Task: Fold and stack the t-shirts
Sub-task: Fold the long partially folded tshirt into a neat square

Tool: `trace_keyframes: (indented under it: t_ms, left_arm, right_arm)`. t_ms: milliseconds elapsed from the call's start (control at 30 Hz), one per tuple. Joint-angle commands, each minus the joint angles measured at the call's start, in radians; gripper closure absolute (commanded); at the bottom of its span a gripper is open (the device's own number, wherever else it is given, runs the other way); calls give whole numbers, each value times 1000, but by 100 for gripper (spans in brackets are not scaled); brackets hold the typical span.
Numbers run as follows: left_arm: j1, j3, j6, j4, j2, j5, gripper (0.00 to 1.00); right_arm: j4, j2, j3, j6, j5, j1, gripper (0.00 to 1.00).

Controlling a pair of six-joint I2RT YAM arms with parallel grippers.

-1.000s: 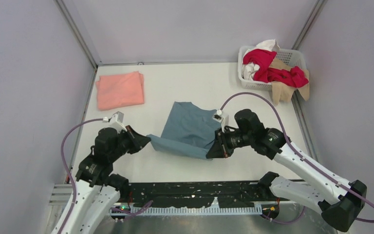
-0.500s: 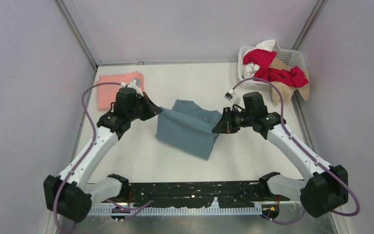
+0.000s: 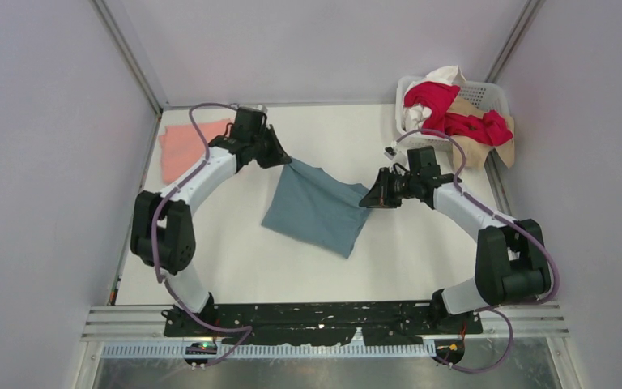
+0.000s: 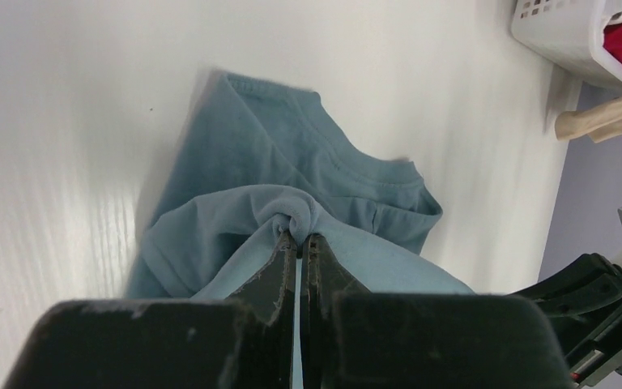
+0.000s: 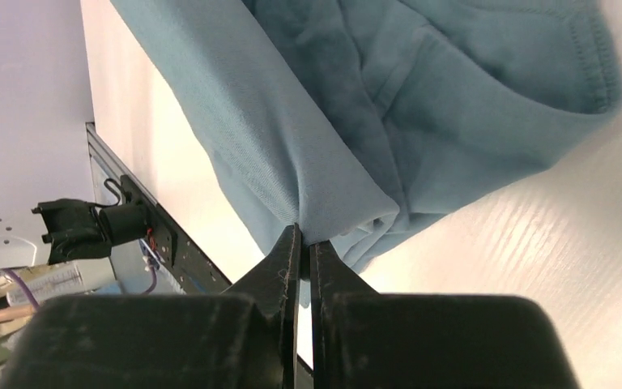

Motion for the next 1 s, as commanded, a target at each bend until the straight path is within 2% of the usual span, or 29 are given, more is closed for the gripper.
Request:
trace_keyframes:
  t_ms: [0, 167, 200, 267, 300, 333, 367, 400, 433, 467, 567, 667, 733, 833, 967]
  left_arm:
    - [13, 126, 34, -12, 112, 6, 100]
    - [14, 214, 45, -57, 219, 15, 100]
    - [14, 229, 47, -66, 235, 18, 100]
    - [15, 257, 53, -93, 271, 26, 100]
    - [16, 274, 54, -113, 286, 30, 94]
    - [16, 295, 60, -132, 302, 39, 78]
    - [16, 315, 69, -155, 314, 49, 56]
    - [16, 341, 80, -177, 322, 56, 26]
    - [15, 353, 94, -191, 324, 62, 9]
    - [15, 360, 110, -198, 320, 74, 2]
    - [9, 333, 139, -200, 264, 87, 0]
    - [-12, 261, 156, -185, 191, 77, 0]
    - [-27, 201, 153, -171, 152, 93, 0]
    - [-51, 83, 132, -105, 105, 130, 0]
    - [-69, 8, 111, -54, 104, 156, 0]
  right_arm:
    - [41, 78, 35, 8, 13, -32, 94]
    - [61, 162, 66, 29, 86, -46, 94]
    - [66, 168, 76, 36, 107, -47, 90]
    - [72, 175, 101, 62, 189, -55, 82]
    - [81, 173, 108, 87, 250, -58, 58]
    - [86, 172, 126, 93, 276, -59, 43]
    - [86, 168, 134, 105, 320, -59, 31]
    - [94, 156, 146, 110, 352, -59, 28]
    - [98, 146, 150, 112, 365, -60, 26]
    - [99, 120, 152, 112, 390, -60, 23]
    - [128, 49, 129, 108, 385, -57, 19]
    - [233, -30, 77, 133, 290, -12, 0]
    - [328, -42, 32, 176, 227, 36, 4]
    - [406, -8, 10, 237, 200, 100, 5]
    - [490, 114, 15, 299, 189, 126, 5]
